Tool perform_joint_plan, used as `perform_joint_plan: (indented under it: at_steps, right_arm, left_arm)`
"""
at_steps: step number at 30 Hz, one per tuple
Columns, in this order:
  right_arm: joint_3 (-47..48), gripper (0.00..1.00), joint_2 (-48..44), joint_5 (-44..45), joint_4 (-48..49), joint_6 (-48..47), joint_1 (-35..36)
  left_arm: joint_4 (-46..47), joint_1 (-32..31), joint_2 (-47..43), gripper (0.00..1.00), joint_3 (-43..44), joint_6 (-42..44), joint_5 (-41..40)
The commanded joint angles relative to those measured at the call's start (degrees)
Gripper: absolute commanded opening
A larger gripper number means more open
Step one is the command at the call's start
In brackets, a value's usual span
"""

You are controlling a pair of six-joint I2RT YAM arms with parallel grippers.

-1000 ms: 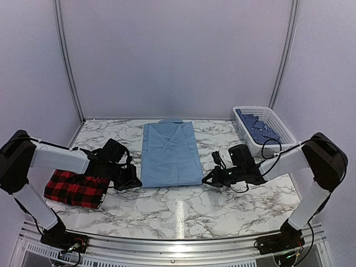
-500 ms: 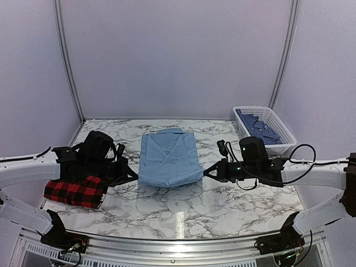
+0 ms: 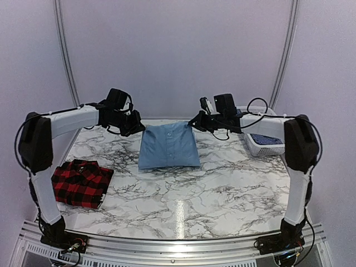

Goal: Fold and stack the long sleeve shirts
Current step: Fold the 2/3-rectangle-folded shirt at the center of the board.

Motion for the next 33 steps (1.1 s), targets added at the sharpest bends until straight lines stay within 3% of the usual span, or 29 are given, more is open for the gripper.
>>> perform_joint_plan:
  at_steps: [1,6,11,13,20,25,33]
  right_arm:
    - [14.3,0.00,17.9,-3.8,1.7,-1.9,-5.1]
    - [27.6,0.00,31.8,-5.7,4.7,0.4,-6.5]
    - [25.0,0.00,32.2,-5.9,7.5,2.4,-6.5]
    - [19.9,0.00,29.4,-5.7,9.4,2.7,-6.6]
    - [-3.9,0.00,15.6,-6.5,17.1,2.1,-6.4]
    - [-20.8,0.00,4.3,-6.1,21.2,1.4,-5.4]
    - [-30.4,0.00,-7.5,-3.3,20.1,1.2,-5.2]
  left_arm:
    - [3.0,5.5,17.8,0.00,16.3,5.8,2.9]
    - [3.6,6.9,35.1,0.00,30.3,5.1,5.7]
    - [5.8,6.4,37.2,0.00,29.0,3.9,5.6]
    - [6.9,5.8,34.9,0.00,25.6,3.8,4.9]
    - [22.4,1.5,17.4,0.00,-5.0,-2.5,1.7]
    - [26.8,-5.4,3.5,0.00,-22.3,-6.0,-4.8]
    - [23.5,-11.3,-5.6,0.00,-28.2,-5.9,-14.3]
